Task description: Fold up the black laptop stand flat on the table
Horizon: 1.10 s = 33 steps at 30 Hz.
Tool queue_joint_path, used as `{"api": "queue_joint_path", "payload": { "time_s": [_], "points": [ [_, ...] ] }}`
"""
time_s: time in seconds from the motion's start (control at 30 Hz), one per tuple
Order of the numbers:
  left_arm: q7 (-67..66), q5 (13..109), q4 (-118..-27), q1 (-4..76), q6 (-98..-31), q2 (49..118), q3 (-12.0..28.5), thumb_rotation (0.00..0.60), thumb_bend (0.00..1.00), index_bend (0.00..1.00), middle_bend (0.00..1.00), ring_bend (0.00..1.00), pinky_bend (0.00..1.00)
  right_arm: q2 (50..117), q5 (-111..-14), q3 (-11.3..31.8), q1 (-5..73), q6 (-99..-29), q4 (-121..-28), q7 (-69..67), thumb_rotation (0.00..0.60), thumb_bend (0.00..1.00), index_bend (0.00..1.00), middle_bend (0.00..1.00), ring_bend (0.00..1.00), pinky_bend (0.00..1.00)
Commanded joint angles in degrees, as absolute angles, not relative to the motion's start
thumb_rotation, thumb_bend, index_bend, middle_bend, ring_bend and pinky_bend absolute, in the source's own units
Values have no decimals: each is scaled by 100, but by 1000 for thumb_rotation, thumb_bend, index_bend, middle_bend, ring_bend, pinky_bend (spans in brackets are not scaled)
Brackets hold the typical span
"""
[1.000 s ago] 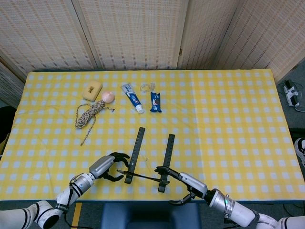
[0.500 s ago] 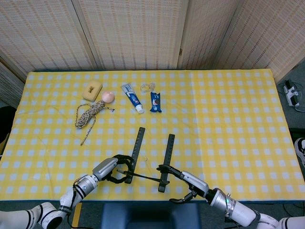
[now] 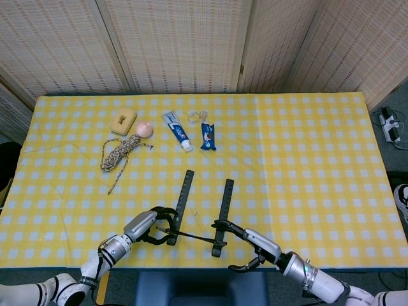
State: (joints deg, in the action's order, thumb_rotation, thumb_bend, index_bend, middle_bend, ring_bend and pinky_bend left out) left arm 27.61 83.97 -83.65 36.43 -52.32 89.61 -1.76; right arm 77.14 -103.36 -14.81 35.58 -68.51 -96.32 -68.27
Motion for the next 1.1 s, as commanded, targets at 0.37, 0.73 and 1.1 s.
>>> {"api": "queue_joint_path", "payload": {
  "time_s": [0.37, 0.73, 1.1],
  "points": [
    [2655, 8360, -8427, 3599, -5206, 8977, -140, 600, 475, 556, 258, 209, 143, 7706, -10345, -1483, 3544, -6884, -9579, -6889, 600, 295, 0, 96, 90, 35],
    [2546, 8356, -8593, 3523, -5254, 8954, -146, 600, 508, 586, 265, 213, 143, 7675, -10373, -1480, 3545, -6905, -9543, -6858, 600, 294, 0, 96, 90, 35],
    [2372, 8279, -8891, 3402, -5282, 8801, -192, 600, 501, 401, 264, 169, 105, 7603, -10481, -1518, 3611, -6678, -9419, -6076, 600, 295, 0, 66, 71, 22]
  ]
}}
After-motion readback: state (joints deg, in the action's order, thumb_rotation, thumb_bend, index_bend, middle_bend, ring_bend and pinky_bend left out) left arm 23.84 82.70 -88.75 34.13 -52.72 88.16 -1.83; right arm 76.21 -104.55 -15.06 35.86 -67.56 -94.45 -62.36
